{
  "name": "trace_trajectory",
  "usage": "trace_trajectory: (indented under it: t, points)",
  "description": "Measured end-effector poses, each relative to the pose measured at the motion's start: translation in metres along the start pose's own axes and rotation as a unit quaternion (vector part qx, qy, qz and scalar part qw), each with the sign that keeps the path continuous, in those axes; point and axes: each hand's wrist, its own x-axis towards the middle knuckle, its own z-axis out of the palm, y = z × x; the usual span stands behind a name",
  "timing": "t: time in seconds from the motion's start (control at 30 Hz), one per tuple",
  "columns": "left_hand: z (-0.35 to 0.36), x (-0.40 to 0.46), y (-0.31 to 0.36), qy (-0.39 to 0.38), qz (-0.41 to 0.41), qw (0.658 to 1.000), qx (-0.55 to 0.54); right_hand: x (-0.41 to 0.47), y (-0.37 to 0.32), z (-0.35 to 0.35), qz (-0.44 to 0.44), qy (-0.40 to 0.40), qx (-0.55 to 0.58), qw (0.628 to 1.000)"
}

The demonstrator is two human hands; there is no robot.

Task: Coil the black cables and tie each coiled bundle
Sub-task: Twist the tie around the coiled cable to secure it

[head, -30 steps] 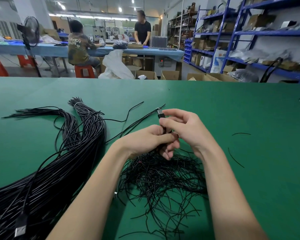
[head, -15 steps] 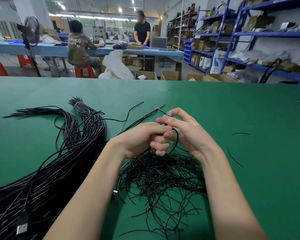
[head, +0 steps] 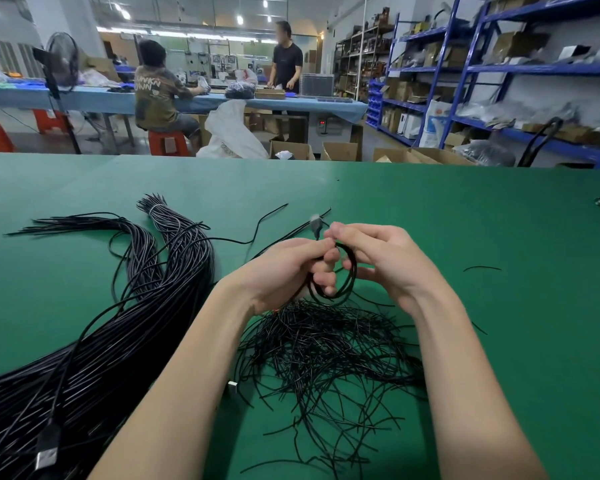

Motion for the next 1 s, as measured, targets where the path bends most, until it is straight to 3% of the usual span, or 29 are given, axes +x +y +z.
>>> trace_trajectory:
  t: [0.2,0.33,0.47,0.7,0.9,1.0]
  points:
    - [0.004,0.007,0.0,0.068,0.028,0.996,0.043,-0.002,0.003,-0.014,0.012,0.016,0.003,1.0]
    - [0.0,0.005,0.0,0.115,0.021,0.993,0.034,-0.003,0.006,-0.022,0.027,0.045,-0.084,0.995]
    - [0.002,0.003,0.002,0.104,0.007,0.995,0.011,-0.002,0.008,-0.014,0.037,0.04,0.008,0.998]
    - [0.004,0.009,-0.003,0.158,0.01,0.987,0.029,0.007,0.011,0.001,-0.061,0.121,-0.161,0.978]
    - [0.008,0.014,-0.009,0.144,-0.003,0.99,0.009,0.006,0.008,0.007,0.017,0.091,-0.047,0.995]
    - [0.015,0.013,-0.012,0.101,-0.024,0.993,0.049,0.008,0.01,0.011,0.029,0.103,-0.092,0.99]
